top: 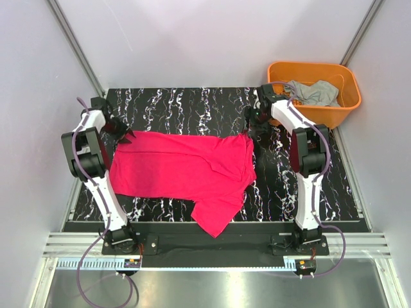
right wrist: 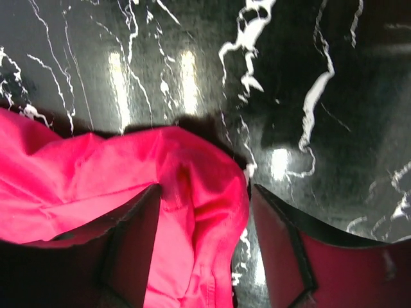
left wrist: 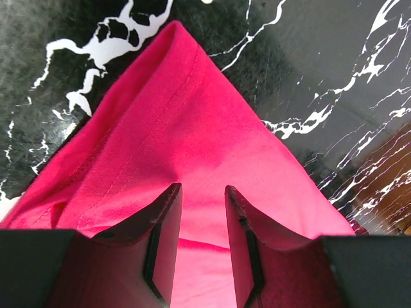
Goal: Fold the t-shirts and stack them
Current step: Fold the tshirt
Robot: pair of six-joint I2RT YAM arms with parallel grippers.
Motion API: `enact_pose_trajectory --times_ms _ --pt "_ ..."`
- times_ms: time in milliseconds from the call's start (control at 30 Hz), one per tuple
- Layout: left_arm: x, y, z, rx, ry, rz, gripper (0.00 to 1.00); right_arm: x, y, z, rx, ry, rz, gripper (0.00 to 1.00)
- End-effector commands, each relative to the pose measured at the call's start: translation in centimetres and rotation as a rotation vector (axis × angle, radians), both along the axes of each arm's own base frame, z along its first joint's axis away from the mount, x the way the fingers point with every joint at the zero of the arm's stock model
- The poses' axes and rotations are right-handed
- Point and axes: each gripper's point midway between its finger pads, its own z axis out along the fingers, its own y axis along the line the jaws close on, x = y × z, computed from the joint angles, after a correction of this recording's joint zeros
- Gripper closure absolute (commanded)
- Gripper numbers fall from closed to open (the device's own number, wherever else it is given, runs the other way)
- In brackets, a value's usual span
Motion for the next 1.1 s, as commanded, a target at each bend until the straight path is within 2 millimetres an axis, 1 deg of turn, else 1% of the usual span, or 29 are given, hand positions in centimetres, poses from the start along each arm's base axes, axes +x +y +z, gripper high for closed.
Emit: enact_pose_trajectory --times_ms 0,33,67,133,167,200,233,300,333,400,433,500,533,567,600,633,667,700,733,767,800,833,867,900,933,967,1000,1033,1067 --pt "0.1 0.4 -0.1 -0.021 -0.010 0.016 0.62 1.2 1.8 -0.2 0.003 -0.029 0.051 0.36" --pt "0.0 0.7 -0.5 -0.025 0.000 0.023 0.62 1.3 1.8 -0.5 0.001 -0.028 0.045 0.37" --pt "-0.1 0.9 -0.7 -0.029 0.006 0.029 0.62 1.4 1.8 -0.7 -0.004 -0.025 0.039 0.42" --pt "-0.2 1.1 -1.2 -0.036 0.016 0.039 0.62 1.6 1.3 -1.5 -0.040 -0.020 0.013 0.55" --pt "-0.2 1.1 -1.5 -0.037 0.020 0.037 0.62 1.7 0.8 -1.9 -0.061 -0.018 0.001 0.73" --pt "-0.3 1.2 -1.6 -0.036 0.023 0.039 0.62 1.7 0.2 -2.1 -0.094 -0.020 -0.016 0.89" --pt "-0.3 1.4 -2.0 -0.038 0.031 0.044 0.62 2.0 -2.1 -2.3 -0.228 -0.045 -0.090 1.00" --pt "-0.3 1.5 -2.3 -0.038 0.036 0.048 0.62 1.6 -4.9 -1.6 -0.369 -0.080 -0.172 1.00" --pt "-0.4 1.5 -2.7 -0.043 0.044 0.047 0.62 1.7 -6.7 -1.1 -0.452 -0.106 -0.222 1.00" --pt "0.0 1.9 -2.4 -0.026 0.033 0.050 0.62 1.4 -8.0 -1.1 -0.515 -0.122 -0.241 1.00" --pt "0.3 2.0 -2.4 -0.025 0.028 0.049 0.62 1.3 -9.0 -0.9 -0.569 -0.133 -0.257 1.00" --pt "0.6 2.0 -2.3 -0.029 0.023 0.051 0.62 1.2 -9.3 -1.1 -0.581 -0.145 -0.259 1.00" --pt "0.7 2.0 -2.4 -0.033 0.022 0.048 0.62 1.3 -9.1 -1.1 -0.569 -0.154 -0.230 1.00" --pt "1.2 2.1 -2.0 -0.030 0.005 0.045 0.61 1.6 -8.1 -0.9 -0.530 -0.170 -0.208 0.98" --pt "1.5 2.1 -1.5 -0.019 -0.009 0.031 0.60 1.9 -7.7 -0.6 -0.522 -0.181 -0.202 0.90" --pt "1.6 2.1 -0.9 -0.009 -0.018 0.023 0.58 2.1 -7.4 -0.2 -0.502 -0.188 -0.195 0.70" --pt "2.0 2.3 0.3 0.008 -0.043 0.019 0.56 2.2 -6.5 0.2 -0.461 -0.181 -0.181 0.63" --pt "2.0 2.5 1.1 0.046 -0.051 0.011 0.53 2.2 -5.9 2.0 -0.454 -0.185 -0.175 0.55" --pt "2.0 2.7 3.6 0.082 -0.090 0.007 0.50 2.0 -5.3 2.9 -0.423 -0.185 -0.163 0.47" --pt "1.6 2.8 5.0 0.113 -0.107 0.003 0.47 1.6 -4.8 3.7 -0.398 -0.178 -0.156 0.36" --pt "1.1 3.0 6.1 0.169 -0.119 -0.006 0.42 0.2 -4.3 5.1 -0.385 -0.148 -0.143 0.33" --pt "-0.4 2.7 8.4 0.199 -0.143 -0.008 0.38 -0.8 -3.6 5.8 -0.374 -0.139 -0.123 0.28" --pt "-1.5 2.6 9.2 0.222 -0.149 -0.007 0.35 -1.8 -3.1 6.2 -0.371 -0.137 -0.104 0.18" --pt "-2.9 2.9 9.6 0.258 -0.142 -0.002 0.34 -3.9 -3.1 7.1 -0.370 -0.133 -0.091 0.16" --pt "-5.8 2.4 9.8 0.271 -0.123 0.003 0.34 -5.3 -2.0 7.5 -0.343 -0.133 -0.063 0.12" --pt "-7.4 2.4 9.6 0.280 -0.109 0.007 0.34 -7.4 -1.7 6.5 -0.329 -0.093 -0.037 0.11" --pt "-9.1 2.6 9.2 0.287 -0.091 0.019 0.34 -8.8 -1.2 8.4 -0.286 -0.124 -0.029 0.10" --pt "-12.1 2.2 8.3 0.284 -0.061 0.026 0.36 -10.4 0.4 8.6 -0.222 -0.108 -0.005 0.10" --pt "-13.6 2.2 7.6 0.279 -0.039 0.048 0.36 -12.7 0.9 8.7 -0.176 -0.093 0.017 0.10"
